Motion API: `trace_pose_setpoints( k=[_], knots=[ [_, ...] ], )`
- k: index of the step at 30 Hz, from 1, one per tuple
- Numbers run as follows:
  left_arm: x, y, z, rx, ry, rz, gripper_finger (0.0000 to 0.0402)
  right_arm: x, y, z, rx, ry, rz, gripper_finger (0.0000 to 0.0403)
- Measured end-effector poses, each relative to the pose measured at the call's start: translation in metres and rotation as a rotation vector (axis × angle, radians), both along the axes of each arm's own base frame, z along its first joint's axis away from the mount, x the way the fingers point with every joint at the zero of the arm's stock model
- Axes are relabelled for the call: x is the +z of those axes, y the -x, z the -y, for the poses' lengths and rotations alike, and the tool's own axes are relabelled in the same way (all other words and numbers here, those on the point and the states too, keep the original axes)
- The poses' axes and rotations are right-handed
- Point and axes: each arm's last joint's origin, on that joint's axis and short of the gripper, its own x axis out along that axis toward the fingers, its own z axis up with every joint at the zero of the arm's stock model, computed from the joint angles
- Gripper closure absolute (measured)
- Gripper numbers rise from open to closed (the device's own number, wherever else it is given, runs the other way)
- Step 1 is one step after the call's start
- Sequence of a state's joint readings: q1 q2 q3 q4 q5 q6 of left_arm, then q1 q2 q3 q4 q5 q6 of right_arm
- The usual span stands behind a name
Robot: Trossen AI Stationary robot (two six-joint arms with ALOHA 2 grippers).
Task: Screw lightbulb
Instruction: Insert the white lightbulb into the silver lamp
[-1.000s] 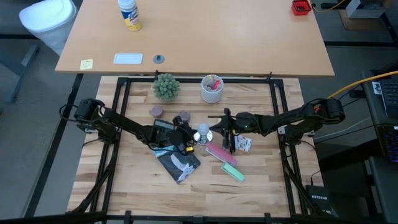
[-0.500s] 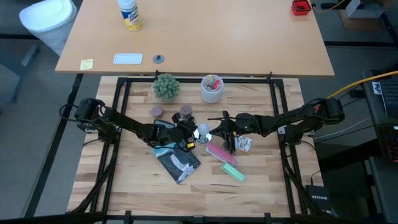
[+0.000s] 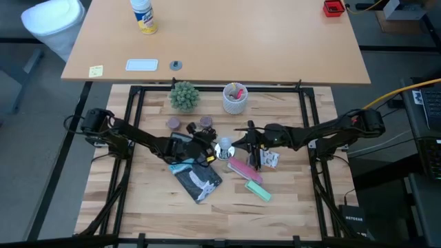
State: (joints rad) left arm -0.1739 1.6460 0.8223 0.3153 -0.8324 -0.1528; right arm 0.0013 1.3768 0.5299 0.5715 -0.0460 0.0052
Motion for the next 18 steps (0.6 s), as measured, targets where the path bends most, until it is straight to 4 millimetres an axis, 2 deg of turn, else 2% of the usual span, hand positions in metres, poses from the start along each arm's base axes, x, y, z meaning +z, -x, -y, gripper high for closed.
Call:
trace_pose_setpoints(
  k=[4, 9, 14, 18],
  knots=[
    [0.013, 0.004, 0.008, -0.021, -0.002, 0.039, 0.0400, 0.012, 0.004, 0.001, -0.007, 0.016, 0.049, 0.0384],
    [0.025, 0.010, 0.021, -0.081, -0.007, 0.069, 0.0400, 0.021, 0.010, 0.004, -0.117, 0.091, 0.071, 0.0384],
    [0.024, 0.011, 0.033, -0.190, 0.057, 0.074, 0.0400, 0.021, 0.011, 0.008, -0.251, 0.158, 0.065, 0.0384],
    [0.016, 0.006, 0.030, -0.258, 0.129, 0.062, 0.0400, 0.016, 0.008, 0.009, -0.274, 0.196, 0.036, 0.0384]
  ],
)
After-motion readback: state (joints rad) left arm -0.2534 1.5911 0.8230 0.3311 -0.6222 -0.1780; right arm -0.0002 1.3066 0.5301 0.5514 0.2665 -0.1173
